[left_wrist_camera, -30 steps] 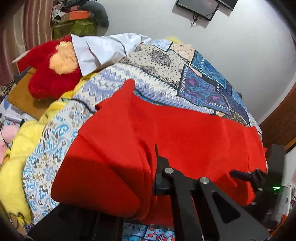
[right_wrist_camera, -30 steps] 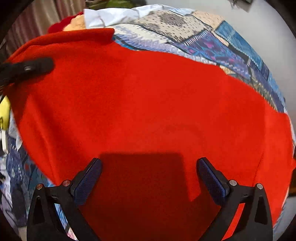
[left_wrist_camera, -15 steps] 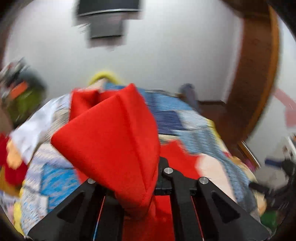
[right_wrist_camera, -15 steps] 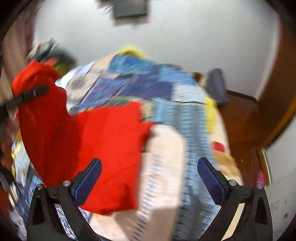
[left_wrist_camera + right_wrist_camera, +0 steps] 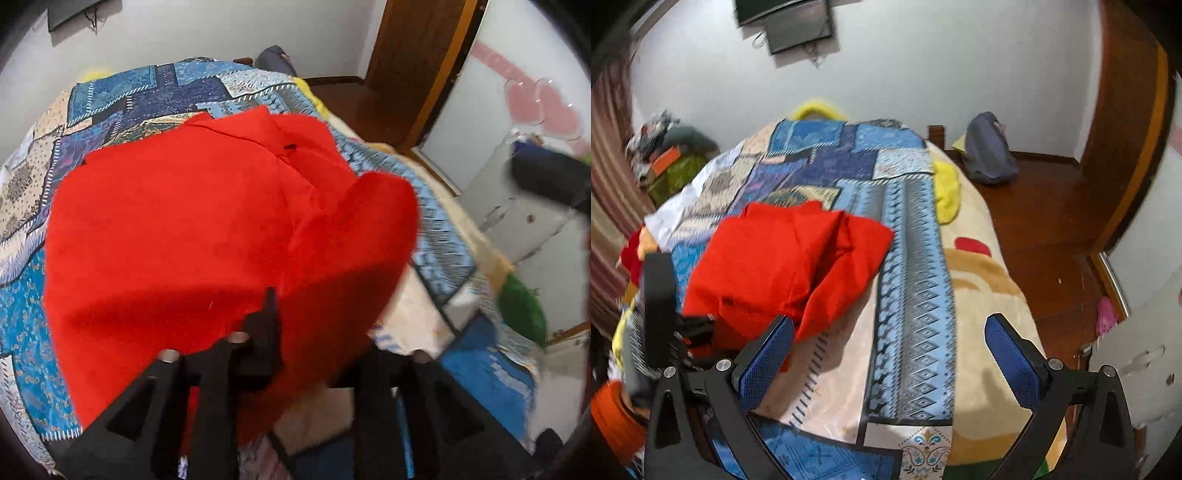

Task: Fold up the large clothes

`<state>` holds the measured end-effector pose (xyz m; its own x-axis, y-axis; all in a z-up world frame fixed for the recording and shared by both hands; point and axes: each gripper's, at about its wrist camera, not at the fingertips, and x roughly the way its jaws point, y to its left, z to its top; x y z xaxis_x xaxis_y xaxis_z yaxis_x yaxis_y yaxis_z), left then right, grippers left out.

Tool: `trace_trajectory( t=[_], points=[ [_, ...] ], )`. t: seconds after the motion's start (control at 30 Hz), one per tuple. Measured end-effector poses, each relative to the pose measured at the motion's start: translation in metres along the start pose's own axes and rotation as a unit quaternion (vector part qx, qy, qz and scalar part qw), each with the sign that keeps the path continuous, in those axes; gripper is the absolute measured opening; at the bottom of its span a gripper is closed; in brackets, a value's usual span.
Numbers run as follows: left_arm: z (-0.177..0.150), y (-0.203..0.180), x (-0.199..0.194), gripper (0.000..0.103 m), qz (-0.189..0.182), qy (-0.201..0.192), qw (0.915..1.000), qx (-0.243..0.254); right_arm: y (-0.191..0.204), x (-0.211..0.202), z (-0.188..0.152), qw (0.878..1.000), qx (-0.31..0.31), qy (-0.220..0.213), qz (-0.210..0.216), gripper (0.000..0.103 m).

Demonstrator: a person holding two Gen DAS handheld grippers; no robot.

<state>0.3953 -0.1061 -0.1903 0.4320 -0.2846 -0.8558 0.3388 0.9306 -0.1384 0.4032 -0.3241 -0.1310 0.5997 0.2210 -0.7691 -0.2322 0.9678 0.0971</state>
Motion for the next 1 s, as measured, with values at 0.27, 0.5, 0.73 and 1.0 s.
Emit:
trace_trajectory(
  t=[0.27,0.5,0.73,1.0],
  points=[
    [-0.014,0.045,-0.094,0.086,0.035,-0.089,0.9947,-0.037,0.045,0.008,0.01,0.997,-0.006,-0.006,0.073,0.103],
    [-0.038,0.112,-0.059,0.091,0.13,-0.036,0.9879,-0.075,0.098,0.065,0.01,0.992,-0.012,0.056,0.112,0.103],
    [-0.093,0.124,-0.018,0.1,0.114,0.013,0.991,-0.068,0.101,0.132,-0.044,0.981,-0.039,0.174,0.077,0.103],
    [-0.114,0.137,-0.038,0.099,0.163,0.021,0.9856,-0.039,0.051,0.104,-0.054,0.986,-0.034,0.162,0.023,0.103]
  ],
)
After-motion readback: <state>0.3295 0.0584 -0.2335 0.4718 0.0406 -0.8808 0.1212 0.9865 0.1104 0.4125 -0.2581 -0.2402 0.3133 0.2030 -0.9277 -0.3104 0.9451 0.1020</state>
